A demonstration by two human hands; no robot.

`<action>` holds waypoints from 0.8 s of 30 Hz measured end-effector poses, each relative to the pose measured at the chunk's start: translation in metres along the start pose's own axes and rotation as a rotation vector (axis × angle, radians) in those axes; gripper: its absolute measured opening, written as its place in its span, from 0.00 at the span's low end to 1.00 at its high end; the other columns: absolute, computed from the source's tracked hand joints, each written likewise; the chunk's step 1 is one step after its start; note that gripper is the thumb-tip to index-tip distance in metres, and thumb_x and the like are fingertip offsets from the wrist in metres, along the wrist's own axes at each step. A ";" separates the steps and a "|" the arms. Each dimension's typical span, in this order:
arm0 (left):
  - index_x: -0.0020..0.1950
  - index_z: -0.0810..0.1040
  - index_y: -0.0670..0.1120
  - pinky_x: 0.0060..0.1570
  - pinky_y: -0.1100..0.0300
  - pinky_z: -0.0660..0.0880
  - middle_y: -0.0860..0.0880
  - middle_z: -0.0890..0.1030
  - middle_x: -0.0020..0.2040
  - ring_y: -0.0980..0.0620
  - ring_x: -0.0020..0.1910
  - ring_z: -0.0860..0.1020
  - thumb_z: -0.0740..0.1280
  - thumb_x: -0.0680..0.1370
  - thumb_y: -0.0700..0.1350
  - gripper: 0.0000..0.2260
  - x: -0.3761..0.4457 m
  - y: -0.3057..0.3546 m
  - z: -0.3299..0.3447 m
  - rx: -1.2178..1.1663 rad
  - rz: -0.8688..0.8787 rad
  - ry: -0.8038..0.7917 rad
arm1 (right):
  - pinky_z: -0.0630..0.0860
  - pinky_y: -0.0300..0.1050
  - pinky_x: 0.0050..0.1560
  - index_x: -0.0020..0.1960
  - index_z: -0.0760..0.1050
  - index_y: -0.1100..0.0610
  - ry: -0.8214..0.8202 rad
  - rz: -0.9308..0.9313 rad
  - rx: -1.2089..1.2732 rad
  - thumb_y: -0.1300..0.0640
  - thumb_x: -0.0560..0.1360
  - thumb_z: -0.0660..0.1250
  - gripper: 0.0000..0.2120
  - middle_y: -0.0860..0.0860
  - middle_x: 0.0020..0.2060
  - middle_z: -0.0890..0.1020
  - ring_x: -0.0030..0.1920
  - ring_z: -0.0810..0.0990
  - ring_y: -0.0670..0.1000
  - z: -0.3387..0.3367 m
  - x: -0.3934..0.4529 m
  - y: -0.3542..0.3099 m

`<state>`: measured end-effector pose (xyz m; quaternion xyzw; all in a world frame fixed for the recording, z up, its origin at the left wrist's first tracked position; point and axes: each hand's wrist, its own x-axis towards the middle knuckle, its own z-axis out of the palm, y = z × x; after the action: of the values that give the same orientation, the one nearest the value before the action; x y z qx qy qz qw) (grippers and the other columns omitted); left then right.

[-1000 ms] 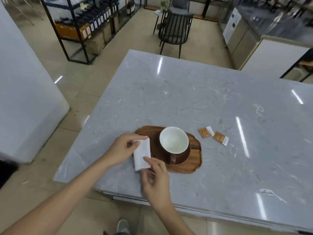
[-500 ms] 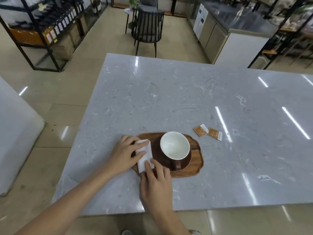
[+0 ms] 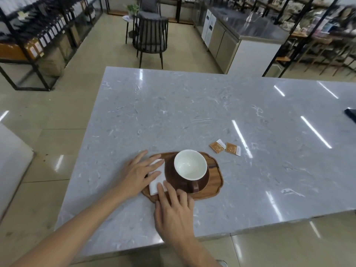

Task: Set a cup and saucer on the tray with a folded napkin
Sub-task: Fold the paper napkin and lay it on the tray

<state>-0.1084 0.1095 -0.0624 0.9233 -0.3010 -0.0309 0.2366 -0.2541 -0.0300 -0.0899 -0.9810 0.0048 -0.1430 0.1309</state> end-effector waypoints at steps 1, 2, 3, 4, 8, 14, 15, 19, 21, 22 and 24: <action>0.73 0.73 0.59 0.73 0.44 0.65 0.59 0.69 0.76 0.45 0.80 0.59 0.42 0.78 0.71 0.34 -0.001 0.000 0.002 0.006 0.006 0.015 | 0.71 0.53 0.54 0.72 0.73 0.50 -0.002 0.002 -0.004 0.48 0.75 0.66 0.25 0.48 0.70 0.75 0.57 0.73 0.54 0.000 0.001 -0.001; 0.74 0.73 0.59 0.73 0.44 0.65 0.59 0.68 0.77 0.45 0.80 0.58 0.40 0.78 0.71 0.35 -0.002 0.000 0.003 0.007 0.006 0.026 | 0.71 0.54 0.54 0.71 0.73 0.50 -0.002 0.002 -0.004 0.48 0.75 0.66 0.25 0.48 0.70 0.75 0.57 0.73 0.54 0.000 0.001 -0.002; 0.74 0.73 0.59 0.73 0.45 0.65 0.59 0.68 0.77 0.45 0.80 0.58 0.39 0.78 0.71 0.35 -0.003 0.000 0.005 0.004 0.002 0.031 | 0.70 0.53 0.53 0.71 0.74 0.50 0.001 0.001 -0.003 0.48 0.75 0.67 0.25 0.47 0.69 0.75 0.57 0.73 0.54 0.000 0.002 -0.002; 0.74 0.73 0.59 0.74 0.45 0.65 0.59 0.67 0.78 0.45 0.81 0.57 0.39 0.78 0.70 0.35 -0.003 0.000 0.005 0.000 -0.001 0.033 | 0.70 0.53 0.53 0.71 0.74 0.50 0.005 -0.003 -0.001 0.48 0.75 0.67 0.25 0.46 0.68 0.76 0.56 0.74 0.54 -0.001 0.002 -0.002; 0.73 0.74 0.58 0.74 0.43 0.65 0.59 0.66 0.78 0.44 0.80 0.58 0.41 0.79 0.69 0.34 -0.004 -0.001 0.006 -0.025 0.008 0.032 | 0.70 0.50 0.50 0.71 0.73 0.49 -0.004 -0.032 0.000 0.47 0.76 0.66 0.24 0.43 0.67 0.77 0.54 0.73 0.52 -0.009 0.004 0.004; 0.75 0.70 0.61 0.74 0.43 0.63 0.60 0.63 0.79 0.46 0.81 0.55 0.44 0.78 0.66 0.30 0.002 0.007 0.009 0.007 -0.035 -0.027 | 0.65 0.50 0.48 0.69 0.76 0.52 -0.018 -0.091 -0.040 0.46 0.75 0.65 0.24 0.46 0.63 0.77 0.49 0.72 0.53 -0.012 0.009 0.006; 0.75 0.69 0.61 0.74 0.44 0.62 0.60 0.62 0.79 0.46 0.81 0.54 0.43 0.78 0.65 0.30 0.003 0.008 0.010 0.024 -0.038 -0.029 | 0.65 0.51 0.47 0.69 0.75 0.53 -0.020 -0.102 -0.050 0.46 0.75 0.65 0.24 0.47 0.62 0.77 0.49 0.73 0.54 -0.012 0.010 0.007; 0.76 0.67 0.63 0.74 0.46 0.62 0.62 0.60 0.80 0.48 0.82 0.52 0.42 0.78 0.64 0.29 -0.001 0.010 0.012 0.071 -0.058 -0.012 | 0.68 0.51 0.45 0.68 0.76 0.53 -0.015 -0.139 -0.059 0.47 0.74 0.66 0.24 0.52 0.56 0.77 0.47 0.73 0.55 -0.015 0.013 0.010; 0.76 0.69 0.60 0.76 0.45 0.61 0.60 0.61 0.79 0.46 0.82 0.53 0.45 0.80 0.64 0.28 -0.003 0.013 0.010 -0.007 -0.051 0.003 | 0.70 0.50 0.44 0.66 0.77 0.52 -0.007 -0.163 -0.044 0.47 0.73 0.66 0.23 0.51 0.55 0.78 0.47 0.73 0.54 -0.019 0.015 0.012; 0.75 0.71 0.57 0.76 0.46 0.61 0.59 0.63 0.79 0.44 0.81 0.54 0.48 0.81 0.63 0.26 -0.004 0.014 0.009 -0.040 -0.040 0.018 | 0.71 0.49 0.44 0.66 0.77 0.52 -0.001 -0.173 -0.027 0.48 0.73 0.66 0.22 0.50 0.56 0.78 0.47 0.73 0.53 -0.022 0.015 0.014; 0.75 0.72 0.55 0.76 0.47 0.63 0.57 0.65 0.78 0.44 0.81 0.57 0.52 0.82 0.60 0.24 -0.006 0.016 0.006 -0.056 -0.020 0.061 | 0.72 0.47 0.45 0.66 0.77 0.51 0.009 -0.190 0.033 0.48 0.74 0.66 0.21 0.50 0.57 0.78 0.48 0.74 0.52 -0.029 0.015 0.016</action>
<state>-0.1228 0.0991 -0.0612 0.9197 -0.2836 -0.0135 0.2710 -0.2476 -0.0534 -0.0629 -0.9741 -0.0898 -0.1594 0.1330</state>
